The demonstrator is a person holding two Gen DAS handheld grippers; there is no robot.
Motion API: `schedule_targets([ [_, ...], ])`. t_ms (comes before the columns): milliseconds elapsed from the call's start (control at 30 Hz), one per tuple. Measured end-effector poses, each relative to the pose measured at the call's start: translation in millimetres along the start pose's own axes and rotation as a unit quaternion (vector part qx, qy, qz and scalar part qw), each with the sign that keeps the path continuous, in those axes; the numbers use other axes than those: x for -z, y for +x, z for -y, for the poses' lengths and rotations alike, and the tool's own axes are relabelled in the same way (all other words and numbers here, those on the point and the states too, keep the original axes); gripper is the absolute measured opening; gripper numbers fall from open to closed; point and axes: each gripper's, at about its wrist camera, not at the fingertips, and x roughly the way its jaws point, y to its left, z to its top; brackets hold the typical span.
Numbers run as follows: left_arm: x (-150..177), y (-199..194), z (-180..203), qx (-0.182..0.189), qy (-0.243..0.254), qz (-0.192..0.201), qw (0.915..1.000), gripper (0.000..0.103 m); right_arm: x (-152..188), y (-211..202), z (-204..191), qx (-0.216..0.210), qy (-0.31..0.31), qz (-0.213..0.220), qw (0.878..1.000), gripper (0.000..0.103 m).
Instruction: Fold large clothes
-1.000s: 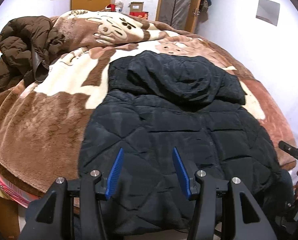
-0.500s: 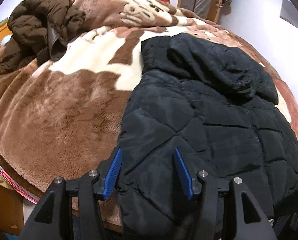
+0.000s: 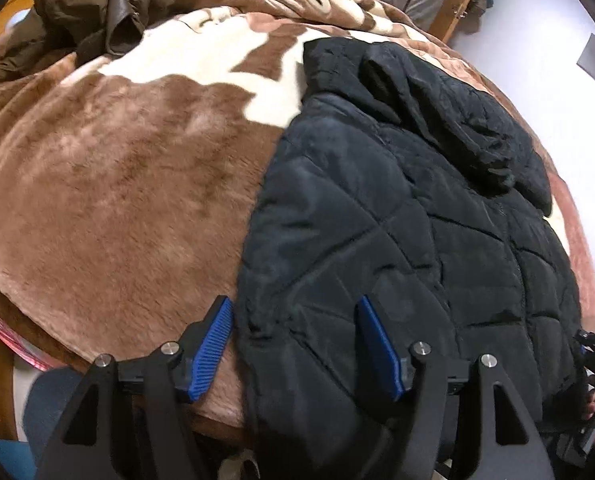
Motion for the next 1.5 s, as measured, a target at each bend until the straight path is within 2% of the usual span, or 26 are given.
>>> schedule_targets([
  [67,5.3,2.7,6.9,0.009,0.013,-0.010,0.9998,0.068,4.3,1.9,-4.2,0.000,-0.007,-0.014,1.000,0.055],
  [200,8.8,6.8,14.4,-0.004,0.025,-0.019,0.9995,0.067,6.9,9.0,-6.4,0.007,-0.009,-0.039,0.999,0.055],
  [233,8.8,6.7,14.5,-0.004,0.025,-0.019,0.9995,0.064,6.5,9.8,-6.0,0.006,-0.008,-0.042,0.999,0.055],
  [267,9.1,5.8,15.0,-0.003,0.026,-0.019,0.9995,0.056,6.5,10.1,-7.0,0.005,-0.009,-0.043,0.999,0.051],
  [300,9.3,3.6,16.3,-0.002,0.029,-0.017,0.9994,0.052,6.6,9.0,-8.6,-0.001,-0.012,-0.043,0.999,0.035],
  [367,7.8,-3.4,20.7,0.002,0.040,-0.009,0.9992,0.027,7.2,2.4,-11.7,-0.021,-0.015,-0.036,0.999,0.019],
  [467,1.9,-18.3,24.9,0.015,0.045,0.008,0.9989,0.018,6.1,-12.8,-18.0,-0.037,-0.026,-0.016,0.999,0.014],
  [600,-11.8,-47.7,18.6,0.058,0.009,0.040,0.9975,0.016,-0.2,-41.8,-20.1,-0.088,-0.018,0.023,0.996,0.012],
  [833,-25.9,-100.7,12.0,0.088,-0.005,0.094,0.9917,0.015,-2.5,-90.7,-28.2,-0.134,-0.035,0.077,0.987,0.012],
  [1100,-17.4,-131.9,2.1,0.112,-0.021,0.104,0.9880,0.015,6.7,-120.3,-29.7,-0.166,-0.031,0.103,0.980,0.012],
  [1267,-34.6,-133.2,2.6,0.131,-0.038,0.120,0.9835,0.015,-21.7,-122.9,-30.2,-0.192,-0.017,0.127,0.973,0.012],
  [1500,-100.4,-130.8,15.6,0.148,-0.052,0.156,0.9751,0.015,-90.2,-119.2,-44.9,-0.223,0.015,0.161,0.961,0.012],
])
